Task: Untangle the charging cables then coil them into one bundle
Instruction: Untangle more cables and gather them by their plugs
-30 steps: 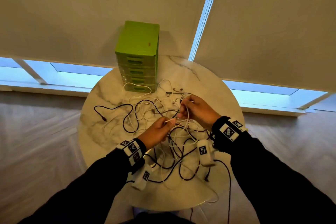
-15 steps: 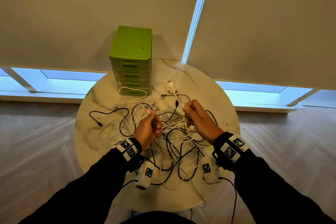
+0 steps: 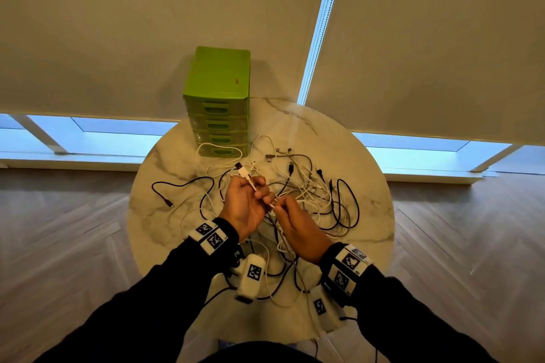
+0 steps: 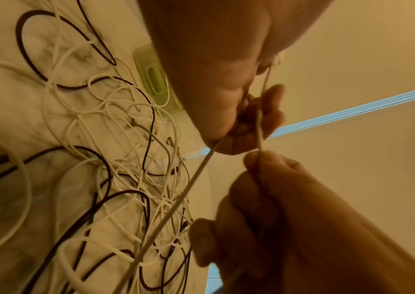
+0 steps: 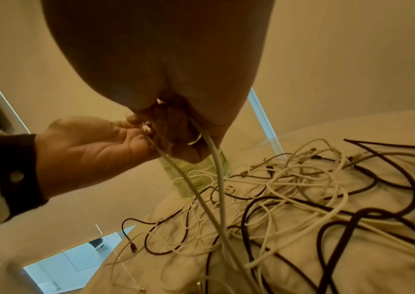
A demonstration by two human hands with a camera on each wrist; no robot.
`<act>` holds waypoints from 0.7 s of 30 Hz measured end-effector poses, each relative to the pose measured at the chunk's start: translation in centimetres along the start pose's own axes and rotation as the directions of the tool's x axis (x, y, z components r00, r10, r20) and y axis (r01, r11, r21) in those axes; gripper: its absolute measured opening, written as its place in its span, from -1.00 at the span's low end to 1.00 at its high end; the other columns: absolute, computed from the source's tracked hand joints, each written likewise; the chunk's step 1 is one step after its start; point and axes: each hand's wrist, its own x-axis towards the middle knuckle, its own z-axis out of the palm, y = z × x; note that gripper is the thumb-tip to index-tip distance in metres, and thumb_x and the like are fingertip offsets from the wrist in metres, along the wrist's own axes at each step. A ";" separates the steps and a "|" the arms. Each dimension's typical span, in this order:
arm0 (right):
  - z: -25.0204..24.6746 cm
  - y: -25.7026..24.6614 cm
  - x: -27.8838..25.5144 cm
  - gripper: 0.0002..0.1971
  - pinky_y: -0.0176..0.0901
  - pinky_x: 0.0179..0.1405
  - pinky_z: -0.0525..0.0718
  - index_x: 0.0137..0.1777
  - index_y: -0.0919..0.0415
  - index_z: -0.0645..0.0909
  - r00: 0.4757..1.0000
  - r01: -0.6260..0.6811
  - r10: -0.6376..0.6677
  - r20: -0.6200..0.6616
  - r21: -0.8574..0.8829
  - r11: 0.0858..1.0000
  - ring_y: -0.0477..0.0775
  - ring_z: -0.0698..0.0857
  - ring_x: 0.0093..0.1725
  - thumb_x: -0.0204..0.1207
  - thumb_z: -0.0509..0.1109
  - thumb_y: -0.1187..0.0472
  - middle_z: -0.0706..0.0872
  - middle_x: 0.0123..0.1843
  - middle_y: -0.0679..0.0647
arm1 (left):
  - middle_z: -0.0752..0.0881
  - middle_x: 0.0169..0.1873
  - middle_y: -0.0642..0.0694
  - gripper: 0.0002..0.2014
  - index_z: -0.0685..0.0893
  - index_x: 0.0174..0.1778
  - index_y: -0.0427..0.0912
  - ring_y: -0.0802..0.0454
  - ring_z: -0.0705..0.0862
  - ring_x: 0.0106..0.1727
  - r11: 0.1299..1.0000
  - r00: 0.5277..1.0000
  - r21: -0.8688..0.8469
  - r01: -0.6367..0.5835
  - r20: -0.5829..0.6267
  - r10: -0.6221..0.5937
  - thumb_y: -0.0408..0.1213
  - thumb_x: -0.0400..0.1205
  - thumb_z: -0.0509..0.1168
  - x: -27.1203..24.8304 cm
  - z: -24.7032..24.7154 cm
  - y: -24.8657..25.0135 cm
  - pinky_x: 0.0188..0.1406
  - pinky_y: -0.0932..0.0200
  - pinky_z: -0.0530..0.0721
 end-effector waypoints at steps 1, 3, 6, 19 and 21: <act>0.3 0.1 0.0 -0.84 -0.10 -0.31 0.43 0.06 0.16 0.40 1.000 -0.008 0.008 0.013 0.013 1.000 -0.14 0.41 -0.38 0.81 0.10 0.10 0.53 -0.28 0.02 | 0.31 -0.53 -0.04 -0.65 0.46 -0.27 -0.21 0.03 0.36 -0.49 1.000 1.000 -0.010 -0.012 0.013 0.013 -0.10 0.68 -0.09 0.0 0.1 -0.1 -0.38 0.10 0.41; 0.7 0.4 -0.2 -0.81 -0.09 -0.30 0.48 0.02 0.07 0.42 0.998 -0.039 0.035 0.050 0.074 0.997 -0.12 0.47 -0.39 0.81 0.09 0.03 0.55 -0.31 -0.01 | 0.27 -0.51 -0.02 -0.67 0.43 -0.29 -0.18 0.05 0.29 -0.49 0.998 0.998 -0.042 -0.035 0.042 0.037 -0.09 0.65 -0.09 0.1 -0.1 -0.1 -0.38 0.10 0.39; 0.7 1.2 -0.7 -0.62 -0.10 -0.30 0.52 -0.13 0.09 0.52 0.986 -0.076 0.050 0.158 0.159 0.984 -0.12 0.50 -0.42 0.80 0.05 -0.09 0.55 -0.39 -0.11 | 0.24 -0.45 0.00 -0.69 0.42 -0.29 -0.12 0.06 0.23 -0.47 0.995 0.995 -0.084 -0.056 0.079 0.063 -0.05 0.62 -0.09 0.1 -0.6 0.6 -0.36 0.10 0.39; -5.5 7.8 -0.3 -0.55 -0.01 -0.04 0.60 -0.07 -0.03 0.61 0.974 -0.215 0.226 0.000 -0.309 0.926 0.04 0.67 -0.14 0.71 0.00 -0.27 0.68 -0.21 -0.06 | 0.16 -0.52 0.06 -0.58 0.26 -0.40 0.01 0.09 0.10 -0.50 0.859 0.960 0.444 -0.255 0.013 0.278 -0.14 0.81 0.15 -0.7 0.3 6.6 -0.43 0.10 0.06; -6.4 6.1 1.4 -0.60 0.01 -0.16 0.57 -0.12 -0.04 0.57 0.978 -0.171 0.133 -0.160 -0.261 0.950 0.08 0.65 -0.22 0.73 0.06 -0.24 0.66 -0.29 -0.05 | 0.19 -0.52 0.05 -0.58 0.32 -0.41 -0.02 0.09 0.12 -0.50 0.834 0.974 0.518 -0.190 -0.005 0.225 -0.12 0.81 0.14 -0.7 0.4 4.9 -0.40 0.09 0.07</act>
